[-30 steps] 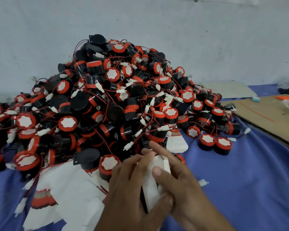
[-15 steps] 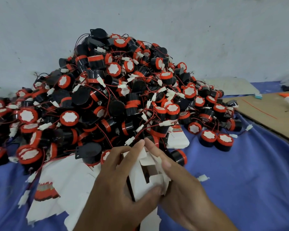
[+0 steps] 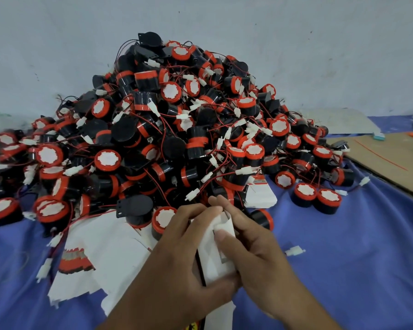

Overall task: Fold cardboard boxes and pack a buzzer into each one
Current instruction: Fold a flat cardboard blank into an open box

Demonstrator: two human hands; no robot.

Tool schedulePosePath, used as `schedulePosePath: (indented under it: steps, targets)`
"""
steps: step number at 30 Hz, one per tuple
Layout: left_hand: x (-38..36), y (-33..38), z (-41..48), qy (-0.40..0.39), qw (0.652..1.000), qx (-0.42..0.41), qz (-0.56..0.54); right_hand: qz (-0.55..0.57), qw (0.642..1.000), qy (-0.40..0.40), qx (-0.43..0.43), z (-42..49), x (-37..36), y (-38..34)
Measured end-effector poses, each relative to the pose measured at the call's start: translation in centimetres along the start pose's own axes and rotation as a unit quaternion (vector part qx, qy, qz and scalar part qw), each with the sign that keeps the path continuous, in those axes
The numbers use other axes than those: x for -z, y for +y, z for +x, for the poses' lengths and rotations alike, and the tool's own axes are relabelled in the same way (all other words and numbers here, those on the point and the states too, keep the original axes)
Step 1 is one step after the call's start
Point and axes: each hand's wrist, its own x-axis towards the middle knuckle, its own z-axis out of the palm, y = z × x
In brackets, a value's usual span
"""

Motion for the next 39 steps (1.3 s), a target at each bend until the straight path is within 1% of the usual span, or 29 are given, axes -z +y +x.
schedulePosePath:
  steps: [2, 4, 9, 15, 17, 20, 23, 25, 27, 30, 33, 36, 39]
  targets:
    - [0.1, -0.2, -0.1, -0.007, 1.0, 0.0, -0.004, -0.043, 0.999, -0.01, 0.012, -0.1, -0.1, 0.0]
    - [0.1, -0.3, -0.1, -0.01, 1.0, -0.002, -0.004, -0.06, 0.998, -0.018, 0.014, -0.1, 0.0, 0.0]
    - [0.1, 0.0, -0.1, 0.007, 1.0, -0.013, 0.016, 0.01, 0.999, -0.045, -0.016, 0.0, 0.1, -0.2]
    - [0.2, 0.2, -0.3, 0.015, 0.999, -0.003, 0.033, 0.056, 0.998, -0.021, -0.021, -0.2, 0.0, 0.0]
    - [0.0, 0.3, -0.4, 0.024, 0.999, -0.008, 0.045, 0.05, 0.998, -0.022, -0.012, -0.3, 0.1, -0.1]
    - [-0.5, 0.4, -0.4, 0.03, 0.998, -0.016, 0.057, 0.004, 0.999, -0.028, 0.014, -0.1, 0.4, -0.4]
    - [-0.8, -0.1, -0.5, -0.02, 0.999, -0.029, 0.036, -0.001, 0.999, -0.021, 0.027, -0.1, 0.9, -0.7]
    - [-0.7, -0.2, -0.5, -0.038, 0.999, 0.0, -0.02, 0.011, 0.999, -0.017, 0.027, -0.1, 1.3, -0.8]
    - [-0.5, -0.1, -0.6, -0.023, 0.998, 0.02, -0.054, 0.042, 0.998, -0.03, 0.025, -0.1, 1.6, -0.9]
    - [-0.5, -0.1, -0.8, -0.008, 1.0, -0.01, -0.012, 0.063, 0.996, -0.05, 0.026, -0.3, 1.6, -0.8]
    - [-0.3, 0.0, -0.6, 0.008, 1.0, -0.02, 0.012, 0.041, 0.997, -0.053, 0.026, -0.5, 1.7, -0.9]
    - [0.0, 0.1, -0.5, 0.011, 0.999, -0.031, 0.024, -0.03, 0.997, -0.062, 0.033, -0.6, 1.8, -1.2]
    - [0.0, 0.2, -0.5, 0.017, 0.998, -0.04, 0.039, -0.078, 0.994, -0.071, 0.043, -0.8, 1.9, -1.3]
